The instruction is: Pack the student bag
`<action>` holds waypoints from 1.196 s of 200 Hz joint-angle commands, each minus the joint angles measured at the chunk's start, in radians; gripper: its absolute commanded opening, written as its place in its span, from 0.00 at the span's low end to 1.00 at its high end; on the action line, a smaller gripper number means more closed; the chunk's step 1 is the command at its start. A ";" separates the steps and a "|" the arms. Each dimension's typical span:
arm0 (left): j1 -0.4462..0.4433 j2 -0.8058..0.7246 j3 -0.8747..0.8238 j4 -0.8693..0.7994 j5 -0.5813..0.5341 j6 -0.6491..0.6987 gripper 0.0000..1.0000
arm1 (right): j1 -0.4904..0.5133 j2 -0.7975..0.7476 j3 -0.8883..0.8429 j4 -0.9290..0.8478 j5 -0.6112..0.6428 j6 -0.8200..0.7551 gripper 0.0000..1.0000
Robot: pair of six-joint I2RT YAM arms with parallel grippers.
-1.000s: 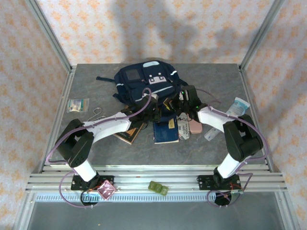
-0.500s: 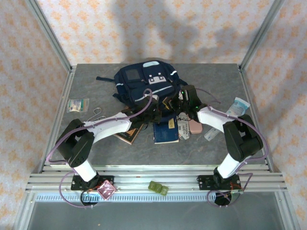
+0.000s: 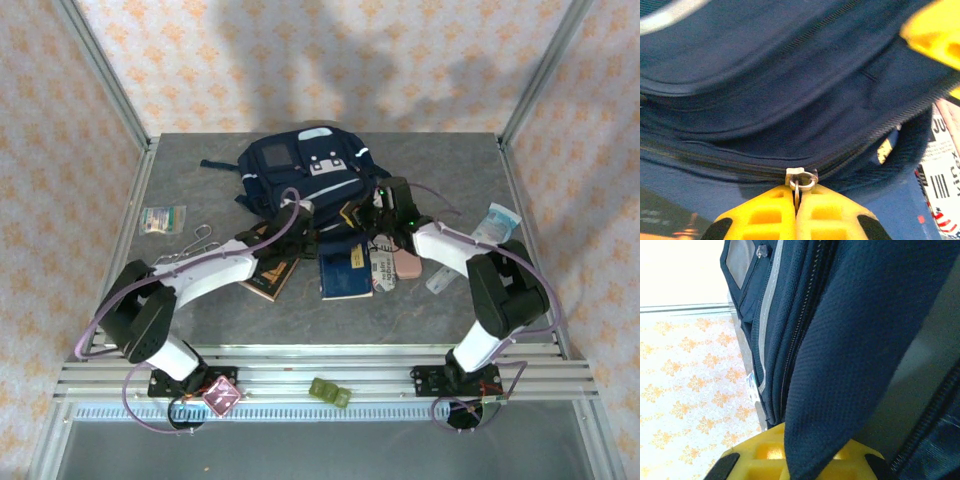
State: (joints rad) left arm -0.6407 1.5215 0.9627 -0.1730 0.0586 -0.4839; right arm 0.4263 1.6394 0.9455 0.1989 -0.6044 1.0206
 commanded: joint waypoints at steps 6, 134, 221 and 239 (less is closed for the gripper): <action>0.077 -0.058 -0.053 -0.094 -0.088 0.038 0.00 | -0.036 -0.059 -0.034 0.058 0.064 -0.018 0.00; 0.352 0.083 -0.021 -0.010 -0.225 0.059 0.00 | -0.070 -0.140 0.012 0.079 0.002 -0.042 0.00; 0.480 0.152 0.059 0.067 -0.226 0.070 0.11 | -0.070 -0.167 0.006 0.138 -0.090 -0.032 0.00; 0.500 0.192 0.099 0.069 -0.202 0.078 0.17 | -0.067 -0.159 0.015 0.146 -0.111 -0.035 0.00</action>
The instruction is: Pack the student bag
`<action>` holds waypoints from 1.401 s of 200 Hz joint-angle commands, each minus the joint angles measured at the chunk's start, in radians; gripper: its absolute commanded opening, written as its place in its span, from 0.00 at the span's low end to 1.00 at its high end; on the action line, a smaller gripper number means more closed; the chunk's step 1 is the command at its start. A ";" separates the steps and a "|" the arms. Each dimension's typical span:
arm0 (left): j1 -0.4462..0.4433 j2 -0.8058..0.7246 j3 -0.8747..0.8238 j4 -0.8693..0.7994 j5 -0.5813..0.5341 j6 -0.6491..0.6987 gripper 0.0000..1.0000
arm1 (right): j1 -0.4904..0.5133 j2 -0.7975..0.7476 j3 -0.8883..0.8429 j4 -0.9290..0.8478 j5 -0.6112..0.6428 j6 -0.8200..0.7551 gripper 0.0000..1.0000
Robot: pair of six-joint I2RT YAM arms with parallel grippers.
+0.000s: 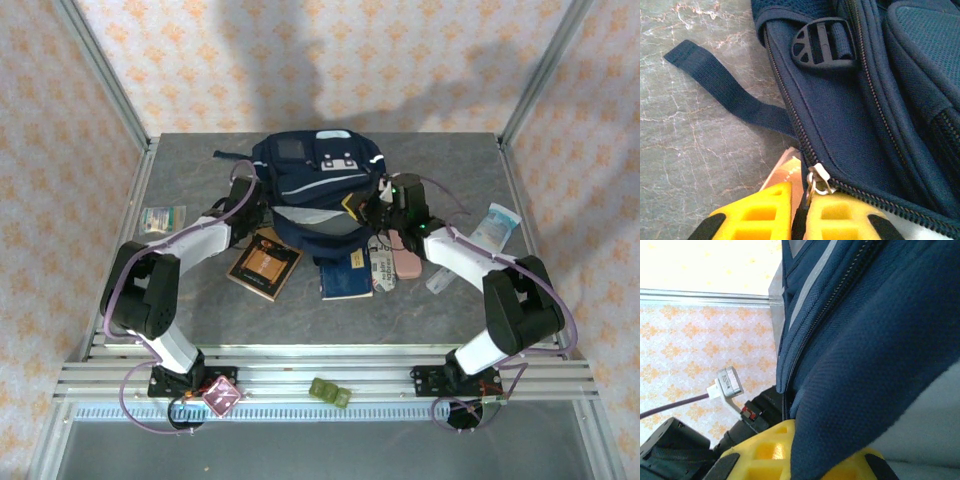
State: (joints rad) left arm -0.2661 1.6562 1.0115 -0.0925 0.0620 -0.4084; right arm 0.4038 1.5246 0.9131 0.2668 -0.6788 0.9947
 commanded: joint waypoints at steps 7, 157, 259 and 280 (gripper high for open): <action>0.130 0.074 0.070 -0.013 -0.204 0.009 0.21 | -0.043 -0.041 0.054 0.077 -0.043 -0.014 0.00; -0.031 -0.253 -0.062 0.079 -0.006 0.088 0.63 | -0.021 0.169 0.457 -0.067 -0.072 -0.088 0.00; -0.112 -0.276 -0.242 0.051 -0.106 -0.110 0.69 | -0.021 0.163 0.350 -0.347 0.139 -0.331 0.13; -0.069 -0.276 -0.270 0.007 -0.126 -0.154 0.77 | -0.016 0.119 0.286 -0.417 0.192 -0.382 0.32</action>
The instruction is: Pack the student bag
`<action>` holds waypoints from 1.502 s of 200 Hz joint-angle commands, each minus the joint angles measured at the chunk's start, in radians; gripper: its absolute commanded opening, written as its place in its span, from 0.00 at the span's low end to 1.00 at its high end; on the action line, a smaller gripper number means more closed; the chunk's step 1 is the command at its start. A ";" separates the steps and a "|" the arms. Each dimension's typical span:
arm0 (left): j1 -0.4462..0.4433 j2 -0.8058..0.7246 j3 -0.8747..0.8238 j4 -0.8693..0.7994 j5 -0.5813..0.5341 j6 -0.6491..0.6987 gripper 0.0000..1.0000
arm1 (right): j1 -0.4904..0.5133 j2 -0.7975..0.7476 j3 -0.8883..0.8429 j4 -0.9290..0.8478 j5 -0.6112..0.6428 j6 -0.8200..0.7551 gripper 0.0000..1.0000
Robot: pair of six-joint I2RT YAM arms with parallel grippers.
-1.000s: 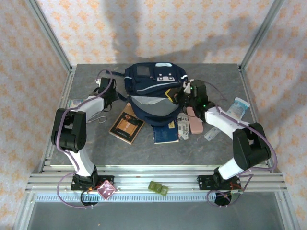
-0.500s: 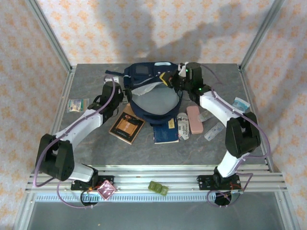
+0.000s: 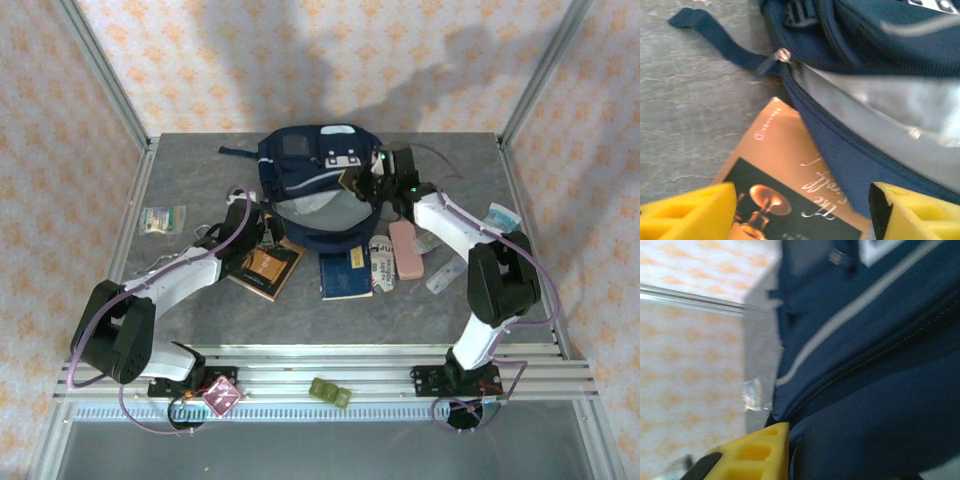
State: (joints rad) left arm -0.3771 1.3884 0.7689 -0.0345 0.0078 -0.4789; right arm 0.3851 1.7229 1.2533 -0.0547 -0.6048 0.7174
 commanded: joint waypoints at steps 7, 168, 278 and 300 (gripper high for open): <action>0.068 -0.007 -0.042 -0.052 -0.062 -0.097 0.80 | 0.007 -0.103 -0.069 -0.113 0.132 -0.123 0.36; 0.127 0.078 -0.220 -0.024 0.199 -0.188 0.60 | 0.348 0.054 -0.165 -0.073 -0.102 -0.267 0.54; -0.003 -0.091 -0.460 -0.038 0.224 -0.376 0.27 | 0.379 0.348 0.026 -0.094 -0.158 -0.234 0.52; -0.016 -0.111 -0.480 -0.027 0.210 -0.400 0.25 | 0.401 0.373 0.072 -0.194 -0.078 -0.267 0.52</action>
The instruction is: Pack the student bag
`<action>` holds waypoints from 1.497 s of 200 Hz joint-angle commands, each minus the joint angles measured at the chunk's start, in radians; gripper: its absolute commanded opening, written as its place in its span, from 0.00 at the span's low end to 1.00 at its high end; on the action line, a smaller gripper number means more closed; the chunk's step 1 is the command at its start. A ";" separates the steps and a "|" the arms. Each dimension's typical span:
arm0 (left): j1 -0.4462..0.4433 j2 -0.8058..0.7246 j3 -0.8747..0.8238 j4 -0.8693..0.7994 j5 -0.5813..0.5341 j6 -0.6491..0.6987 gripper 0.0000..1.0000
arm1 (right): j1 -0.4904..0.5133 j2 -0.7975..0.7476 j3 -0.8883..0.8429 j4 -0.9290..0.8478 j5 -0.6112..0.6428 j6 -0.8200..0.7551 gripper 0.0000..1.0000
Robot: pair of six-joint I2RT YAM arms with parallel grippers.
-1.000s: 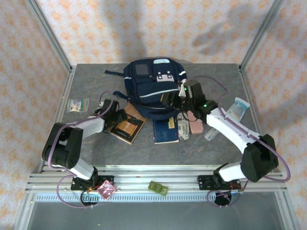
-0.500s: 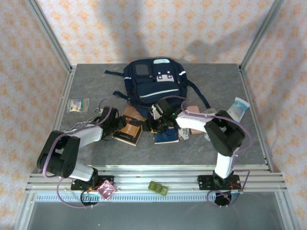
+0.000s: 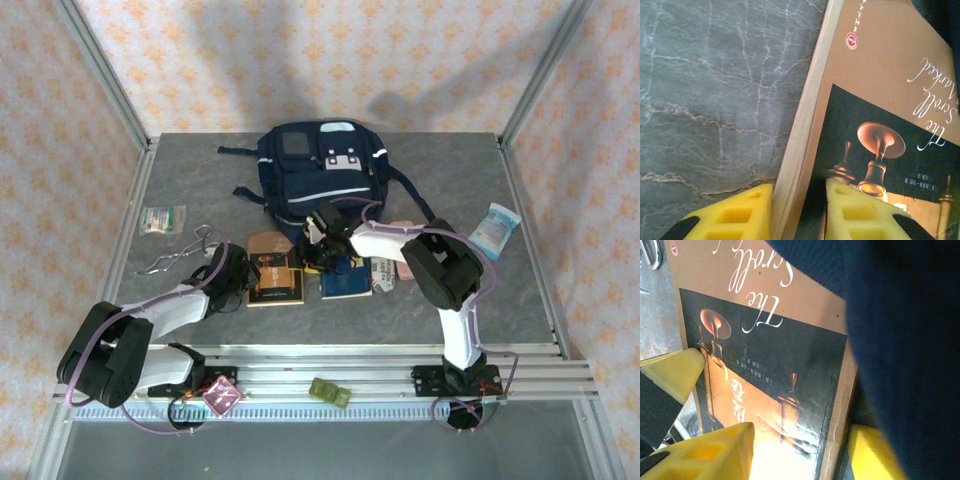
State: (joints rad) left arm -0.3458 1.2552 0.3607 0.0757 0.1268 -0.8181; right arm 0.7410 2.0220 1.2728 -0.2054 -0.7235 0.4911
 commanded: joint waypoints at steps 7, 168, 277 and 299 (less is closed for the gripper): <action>-0.051 0.020 -0.075 -0.130 0.091 -0.067 0.25 | 0.050 0.079 0.056 -0.060 0.047 -0.049 0.52; -0.102 0.021 -0.130 -0.141 0.096 -0.111 0.03 | 0.093 0.110 0.027 0.032 -0.231 -0.137 0.49; -0.128 -0.185 -0.198 -0.271 0.045 -0.192 0.02 | 0.129 0.108 0.079 0.171 -0.483 -0.195 0.38; -0.128 -0.141 -0.197 -0.234 0.037 -0.188 0.02 | 0.130 0.081 0.051 0.193 -0.545 -0.214 0.36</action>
State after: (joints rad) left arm -0.4397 1.0126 0.2214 -0.0204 0.0204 -0.9974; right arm 0.7311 2.0861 1.3296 -0.2184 -0.8936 0.3202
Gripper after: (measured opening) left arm 0.067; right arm 0.364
